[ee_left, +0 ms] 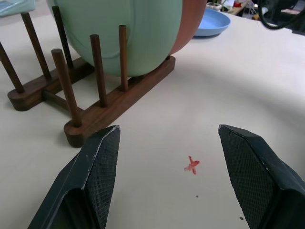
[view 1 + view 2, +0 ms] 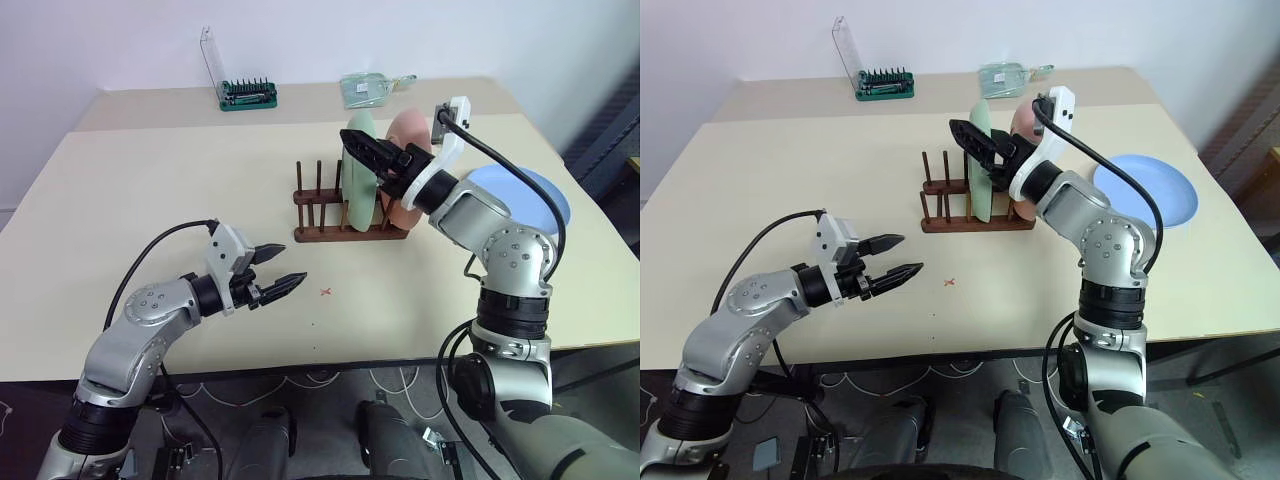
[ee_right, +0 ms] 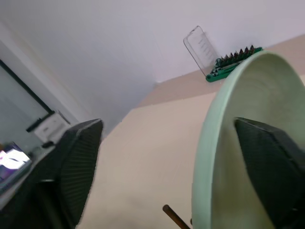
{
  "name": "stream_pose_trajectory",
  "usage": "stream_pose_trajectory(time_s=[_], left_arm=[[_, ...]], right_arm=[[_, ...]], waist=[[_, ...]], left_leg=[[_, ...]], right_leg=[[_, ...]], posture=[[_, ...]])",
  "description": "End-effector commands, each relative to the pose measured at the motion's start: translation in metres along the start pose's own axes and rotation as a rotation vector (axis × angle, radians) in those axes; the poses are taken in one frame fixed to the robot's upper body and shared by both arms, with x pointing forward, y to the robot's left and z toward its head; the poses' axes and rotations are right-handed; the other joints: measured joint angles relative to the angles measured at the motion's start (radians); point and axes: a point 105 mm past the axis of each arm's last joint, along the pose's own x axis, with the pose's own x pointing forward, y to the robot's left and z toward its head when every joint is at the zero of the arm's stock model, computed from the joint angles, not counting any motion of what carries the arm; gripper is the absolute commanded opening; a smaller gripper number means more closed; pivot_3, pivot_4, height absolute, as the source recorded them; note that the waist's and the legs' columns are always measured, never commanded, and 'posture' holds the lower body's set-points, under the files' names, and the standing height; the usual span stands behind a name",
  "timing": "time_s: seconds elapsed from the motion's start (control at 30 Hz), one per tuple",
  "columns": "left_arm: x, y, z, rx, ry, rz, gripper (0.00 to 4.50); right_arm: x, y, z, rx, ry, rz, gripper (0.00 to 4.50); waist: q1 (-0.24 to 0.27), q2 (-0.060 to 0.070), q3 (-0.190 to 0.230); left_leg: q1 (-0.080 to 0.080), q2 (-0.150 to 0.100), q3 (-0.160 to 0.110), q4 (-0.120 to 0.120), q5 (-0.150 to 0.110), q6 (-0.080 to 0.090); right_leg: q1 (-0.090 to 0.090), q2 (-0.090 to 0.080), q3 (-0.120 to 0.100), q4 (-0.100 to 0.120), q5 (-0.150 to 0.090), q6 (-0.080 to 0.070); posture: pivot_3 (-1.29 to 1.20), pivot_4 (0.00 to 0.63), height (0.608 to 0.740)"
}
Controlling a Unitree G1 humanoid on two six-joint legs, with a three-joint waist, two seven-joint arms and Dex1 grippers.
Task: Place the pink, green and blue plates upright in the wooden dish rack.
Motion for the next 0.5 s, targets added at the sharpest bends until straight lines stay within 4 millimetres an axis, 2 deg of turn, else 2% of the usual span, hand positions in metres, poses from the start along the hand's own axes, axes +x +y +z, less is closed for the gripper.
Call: stream_pose_trajectory(time_s=[0.03,0.3,0.43,0.47,0.5], left_arm=[[-0.002,0.001,0.006,0.030,-0.027,0.007,3.40],[-0.003,0.001,0.004,0.029,-0.029,0.010,3.40],[-0.004,0.000,0.003,0.024,-0.032,0.006,3.40],[-0.003,0.000,0.003,0.024,-0.032,0.005,3.40],[-0.003,0.000,0.002,0.025,-0.032,0.004,3.40]], right_arm=[[0.000,0.018,0.021,-0.126,-0.050,0.041,4.45],[-0.014,0.019,0.047,-0.261,-0.077,0.026,4.45],[-0.052,0.027,0.076,-0.537,-0.104,0.085,4.45],[-0.064,0.027,0.083,-0.574,-0.118,0.104,4.45],[-0.076,0.018,0.090,-0.586,-0.120,0.082,4.45]], waist=[[0.000,0.000,0.000],[0.002,0.000,0.000],[0.008,0.001,0.001],[0.011,0.001,0.001],[0.012,0.000,0.001]], left_leg=[[0.000,0.000,0.000,0.000,0.000,0.000],[0.000,0.000,0.000,0.000,0.000,0.000],[-0.001,0.000,0.000,0.000,0.000,0.000],[-0.001,0.000,0.000,0.001,0.000,0.001],[-0.002,0.000,0.000,0.001,-0.001,0.001]], right_leg=[[0.000,0.000,0.000,0.000,0.000,0.000],[0.000,0.000,0.000,0.000,0.000,0.000],[0.000,0.000,0.000,-0.001,0.000,0.000],[0.000,0.000,0.000,-0.002,0.000,0.000],[0.001,-0.001,-0.001,-0.003,0.000,0.000]], posture=[[0.00,0.150,0.740],[0.00,0.150,0.740],[0.00,0.150,0.740],[0.00,0.150,0.740],[0.00,0.150,0.740]])
